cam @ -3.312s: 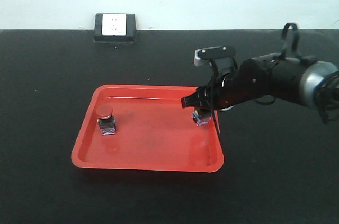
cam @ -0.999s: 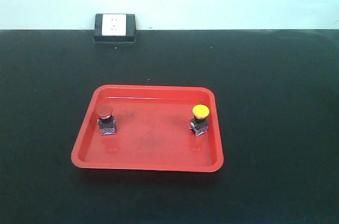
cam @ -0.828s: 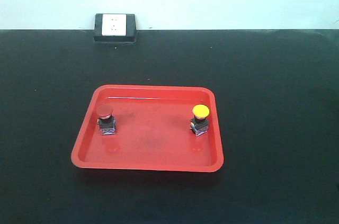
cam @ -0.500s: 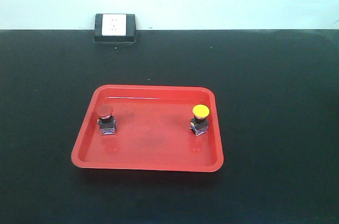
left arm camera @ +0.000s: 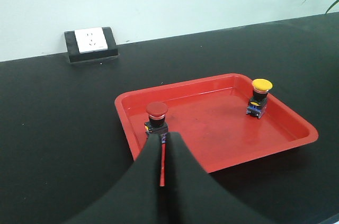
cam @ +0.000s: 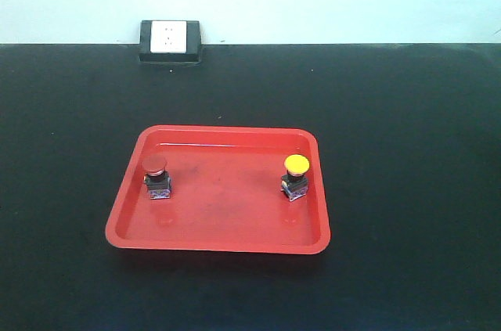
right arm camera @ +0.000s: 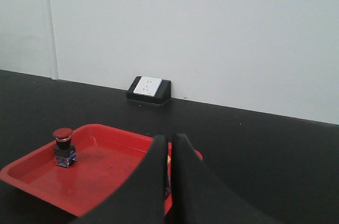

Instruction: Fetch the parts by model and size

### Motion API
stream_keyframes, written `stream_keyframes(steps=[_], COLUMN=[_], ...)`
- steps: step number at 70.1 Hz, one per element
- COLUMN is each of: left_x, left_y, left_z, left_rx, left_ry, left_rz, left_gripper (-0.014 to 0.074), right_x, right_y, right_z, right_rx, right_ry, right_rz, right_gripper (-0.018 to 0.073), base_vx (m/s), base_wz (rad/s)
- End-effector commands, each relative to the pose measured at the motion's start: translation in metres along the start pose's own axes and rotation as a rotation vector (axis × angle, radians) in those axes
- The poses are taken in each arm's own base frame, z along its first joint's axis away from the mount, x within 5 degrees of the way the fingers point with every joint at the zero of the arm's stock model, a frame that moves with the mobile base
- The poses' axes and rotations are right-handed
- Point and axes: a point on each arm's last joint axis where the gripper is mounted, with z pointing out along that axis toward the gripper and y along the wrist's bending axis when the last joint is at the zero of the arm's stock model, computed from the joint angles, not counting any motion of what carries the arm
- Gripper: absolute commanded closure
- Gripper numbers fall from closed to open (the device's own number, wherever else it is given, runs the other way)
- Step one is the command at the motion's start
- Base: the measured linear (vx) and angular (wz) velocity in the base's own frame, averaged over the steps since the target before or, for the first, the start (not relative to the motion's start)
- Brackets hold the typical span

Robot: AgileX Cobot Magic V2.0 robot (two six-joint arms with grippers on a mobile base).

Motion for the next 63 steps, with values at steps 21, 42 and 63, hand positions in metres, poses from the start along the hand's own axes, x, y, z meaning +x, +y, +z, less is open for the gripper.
stream_keyframes(steps=[21, 42, 63], left_x=[-0.004, 0.048, 0.079], left_y=[0.003, 0.017, 0.026], left_z=[0.007, 0.028, 0.031], left_rx=[-0.055, -0.238, -0.369], left_ry=[-0.100, -0.233, -0.265], left_rz=[0.024, 0.075, -0.049], left_gripper=[0.0604, 0.0604, 0.0604], right_x=[-0.015, -0.015, -0.015], right_y=[-0.001, -0.001, -0.001], right_z=[-0.002, -0.002, -0.002], right_rx=[0.009, 0.009, 0.009], right_ry=[-0.095, -0.095, -0.095], right_rz=[-0.007, -0.007, -0.007], right_gripper=[0.0569, 0.0569, 0.0569], base_vx=[0.00, 0.00, 0.00], base_wz=[0.00, 0.00, 0.00])
